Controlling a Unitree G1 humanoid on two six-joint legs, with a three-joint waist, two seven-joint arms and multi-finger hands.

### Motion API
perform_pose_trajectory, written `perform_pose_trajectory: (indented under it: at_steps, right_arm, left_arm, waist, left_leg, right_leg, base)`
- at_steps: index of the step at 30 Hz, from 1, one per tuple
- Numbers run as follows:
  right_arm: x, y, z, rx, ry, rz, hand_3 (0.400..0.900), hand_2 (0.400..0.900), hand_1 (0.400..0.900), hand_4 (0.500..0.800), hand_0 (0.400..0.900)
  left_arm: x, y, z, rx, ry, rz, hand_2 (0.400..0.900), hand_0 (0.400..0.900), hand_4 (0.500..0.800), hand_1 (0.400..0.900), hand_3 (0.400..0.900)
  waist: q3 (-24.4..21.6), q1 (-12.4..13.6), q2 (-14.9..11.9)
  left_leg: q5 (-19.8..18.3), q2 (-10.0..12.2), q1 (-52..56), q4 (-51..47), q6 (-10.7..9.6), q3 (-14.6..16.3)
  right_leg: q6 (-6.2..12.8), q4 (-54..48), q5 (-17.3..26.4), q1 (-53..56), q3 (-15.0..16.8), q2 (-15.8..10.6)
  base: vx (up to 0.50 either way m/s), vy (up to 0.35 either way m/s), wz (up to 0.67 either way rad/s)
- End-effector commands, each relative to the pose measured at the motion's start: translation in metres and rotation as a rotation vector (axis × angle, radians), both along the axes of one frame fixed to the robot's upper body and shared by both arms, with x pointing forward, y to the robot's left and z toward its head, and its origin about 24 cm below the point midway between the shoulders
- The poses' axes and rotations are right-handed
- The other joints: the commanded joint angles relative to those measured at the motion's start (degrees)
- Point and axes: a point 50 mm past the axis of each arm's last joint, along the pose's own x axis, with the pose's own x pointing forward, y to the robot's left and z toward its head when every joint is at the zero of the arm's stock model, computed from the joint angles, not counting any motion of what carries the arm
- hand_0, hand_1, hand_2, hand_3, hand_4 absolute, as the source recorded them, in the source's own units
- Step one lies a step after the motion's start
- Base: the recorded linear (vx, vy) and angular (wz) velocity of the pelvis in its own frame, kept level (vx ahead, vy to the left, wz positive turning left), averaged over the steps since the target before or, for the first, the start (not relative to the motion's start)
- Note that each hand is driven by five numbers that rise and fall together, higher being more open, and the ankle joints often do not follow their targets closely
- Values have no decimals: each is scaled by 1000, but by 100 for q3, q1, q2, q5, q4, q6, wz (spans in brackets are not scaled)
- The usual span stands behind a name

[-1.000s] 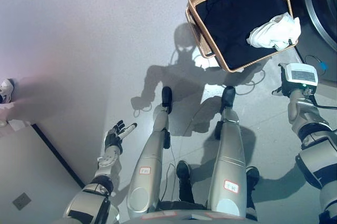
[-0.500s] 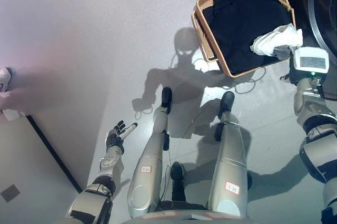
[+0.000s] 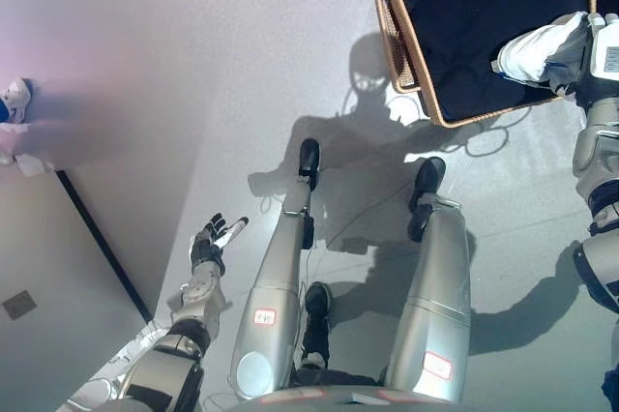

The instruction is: Put the clothes in the basket into the washing machine.

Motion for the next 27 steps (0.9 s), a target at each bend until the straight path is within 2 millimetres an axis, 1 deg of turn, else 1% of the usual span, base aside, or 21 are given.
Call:
perform_pose_trajectory:
  at_steps: [1,2,3,4,5,6,10,12,17,22,26,27]
  right_arm:
    - [-13,-15,29,-28,-137,-53,900,900,900,800,900]
    - [-12,-14,29,-19,-142,-49,900,900,900,800,900]
    - [-11,-12,28,-8,-143,-40,598,598,598,619,598]
    - [-11,-12,25,1,-138,-38,490,490,490,554,490]
    - [-10,-11,21,6,-128,-38,400,400,400,500,400]
    - [-8,-10,17,14,-117,-33,400,400,400,500,400]
    - [-8,-9,7,20,-88,-36,400,400,400,500,400]
    - [-8,-10,5,26,-88,-40,400,400,400,500,400]
    - [-11,-12,-6,45,-47,-51,400,400,400,500,400]
    - [-8,-10,-7,89,-57,-40,400,400,400,500,400]
    - [1,3,-14,249,-127,29,400,400,400,500,400]
    - [4,7,-16,340,-154,64,400,400,400,500,400]
  left_arm:
    - [-43,41,-21,33,114,196,900,900,800,900,900]
    - [-46,41,-22,27,119,202,900,900,800,900,900]
    - [-48,40,-24,23,125,202,900,900,800,900,900]
    - [-49,38,-24,17,123,199,900,900,800,900,900]
    - [-52,39,-26,18,133,204,900,900,800,900,900]
    - [-56,40,-28,16,146,209,900,900,800,900,900]
    - [-58,38,-29,22,142,208,900,900,800,900,900]
    - [-56,40,-27,28,130,213,900,900,800,900,900]
    - [-52,44,-24,49,120,205,900,900,800,900,900]
    - [-52,44,-23,47,117,204,900,900,800,900,900]
    - [-52,45,-24,46,127,214,900,900,800,900,900]
    - [-50,44,-23,45,119,211,900,900,800,900,900]
  waist:
    - [-213,-140,-2]
    - [-236,-135,-1]
    - [-255,-129,-1]
    - [-276,-125,4]
    - [-291,-119,2]
    - [-313,-122,-2]
    - [-401,-110,0]
    - [-437,-99,-8]
    - [-515,-94,-80]
    - [-548,-75,-157]
    - [-556,-62,-210]
    - [-550,-72,-225]
  left_leg:
    - [-1239,309,-593,1553,-155,-197]
    - [-1272,310,-689,1619,-143,-198]
    - [-1288,307,-776,1701,-139,-171]
    - [-1304,299,-825,1749,-131,-156]
    - [-1314,291,-852,1778,-125,-156]
    - [-1333,277,-876,1834,-120,-150]
    - [-1357,248,-911,1907,-111,-139]
    - [-1369,237,-917,1911,-114,-118]
    - [-1392,197,-954,1973,-116,-119]
    - [-1380,193,-845,1885,-109,-95]
    - [-1296,242,-542,1609,-104,-93]
    - [-1277,249,-449,1526,-101,-105]
  right_leg:
    - [677,-214,830,-330,727,-156]
    - [677,-154,799,-435,751,-147]
    - [672,-99,782,-519,786,-136]
    - [672,-64,770,-572,784,-137]
    - [670,-31,748,-603,785,-138]
    - [663,28,716,-640,793,-132]
    - [648,71,685,-680,822,-104]
    - [647,66,667,-670,827,-120]
    - [644,49,665,-635,827,-139]
    - [632,-91,726,-484,800,-164]
    - [648,-391,797,-115,711,-178]
    - [656,-487,829,-6,670,-191]
  base:
    - [-10,0,-6]
    - [6,12,-7]
    - [19,10,-7]
    - [25,3,-4]
    - [31,-3,-2]
    - [0,0,0]
    - [5,4,1]
    - [8,10,2]
    - [1,1,1]
    - [5,8,-2]
    - [34,11,-8]
    - [48,8,-10]
